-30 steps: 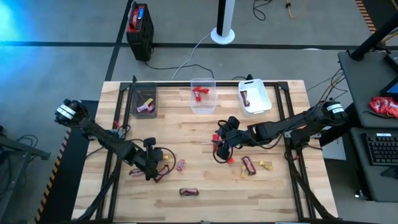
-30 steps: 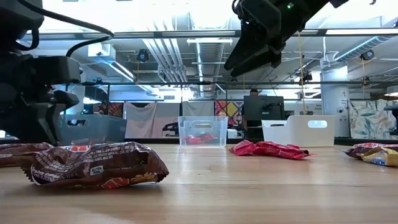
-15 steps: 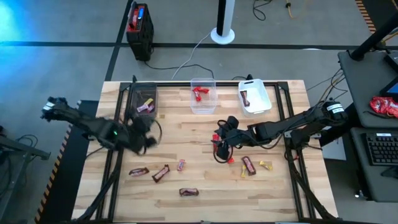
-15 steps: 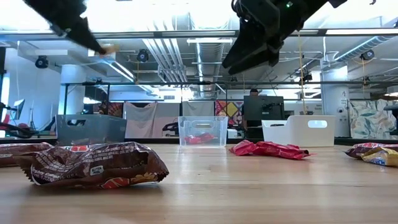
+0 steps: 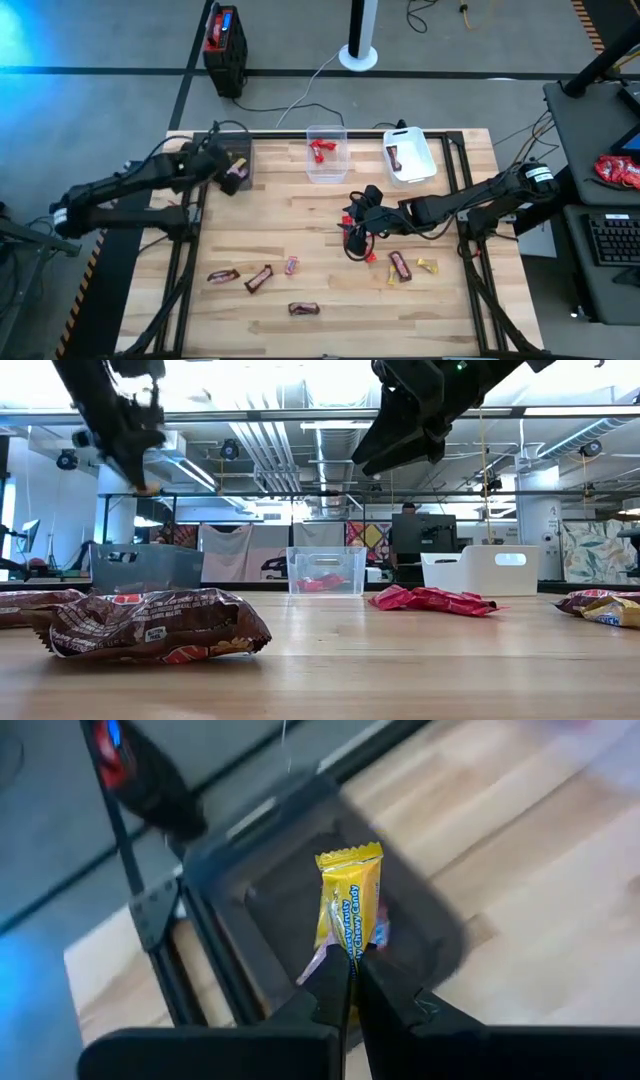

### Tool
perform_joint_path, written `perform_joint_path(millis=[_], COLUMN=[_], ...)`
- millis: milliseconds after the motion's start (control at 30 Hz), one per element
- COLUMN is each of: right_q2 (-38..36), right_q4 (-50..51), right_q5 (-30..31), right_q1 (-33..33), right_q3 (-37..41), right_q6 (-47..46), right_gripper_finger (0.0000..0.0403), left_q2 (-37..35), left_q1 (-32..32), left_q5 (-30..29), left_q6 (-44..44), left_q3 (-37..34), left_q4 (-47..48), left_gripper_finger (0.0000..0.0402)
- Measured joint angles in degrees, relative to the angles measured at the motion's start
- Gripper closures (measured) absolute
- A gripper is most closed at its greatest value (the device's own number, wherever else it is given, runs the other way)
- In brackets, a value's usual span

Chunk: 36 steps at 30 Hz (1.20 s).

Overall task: Sort candy by brand, put in halloween buckets
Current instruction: Put the yellow candy into the black bin, then put the brown chocolate bar into the white bin

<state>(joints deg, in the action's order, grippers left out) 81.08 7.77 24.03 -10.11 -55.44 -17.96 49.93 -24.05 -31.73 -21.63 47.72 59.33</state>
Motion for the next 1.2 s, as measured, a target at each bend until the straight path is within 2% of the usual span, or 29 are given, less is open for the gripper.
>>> perform_joint_path(millis=[67, 200, 233, 433, 633, 867, 1033, 1200], right_q2=[0.0, 0.0, 0.0, 0.0, 0.0, 0.0, -0.1, -0.3], right_q4=[0.0, 0.0, 0.0, 0.0, 0.0, 0.5, 0.8, 7.5], right_q5=[0.0, 0.0, 0.0, 0.0, 0.0, 0.0, -0.1, -1.9], right_q1=[0.0, 0.0, 0.0, 0.0, 0.0, 0.0, 0.0, 0.0], right_q3=[0.0, 0.0, 0.0, 0.0, 0.0, 0.0, 0.0, -2.7], right_q6=[0.0, 0.0, 0.0, 0.0, 0.0, -0.9, -4.1, -11.4], right_gripper_finger=[0.0188, 0.0188, 0.0188, 0.0188, 0.0188, 0.0188, 0.0188, 0.0188], left_q2=[1.2, 4.6, 5.7, 11.0, 14.3, 15.7, 13.6, 9.7], left_q1=[-4.8, -12.3, -13.5, -16.0, -16.0, -16.0, -15.2, -11.9], left_q5=[3.5, 14.8, 15.8, 11.3, 11.0, 6.8, 7.9, 14.7], left_q6=[3.9, 10.2, 10.9, 11.1, 12.2, 12.7, 13.2, 13.0], left_q3=[-1.9, -2.5, -2.5, -2.4, -2.4, -2.4, -2.4, -2.5], left_q4=[-3.6, -7.7, -8.1, -9.2, -11.9, -12.0, -12.7, -13.5], left_gripper_finger=[0.0401, 0.0401, 0.0401, 0.0389, 0.0337, 0.0281, 0.0262, 0.0260])
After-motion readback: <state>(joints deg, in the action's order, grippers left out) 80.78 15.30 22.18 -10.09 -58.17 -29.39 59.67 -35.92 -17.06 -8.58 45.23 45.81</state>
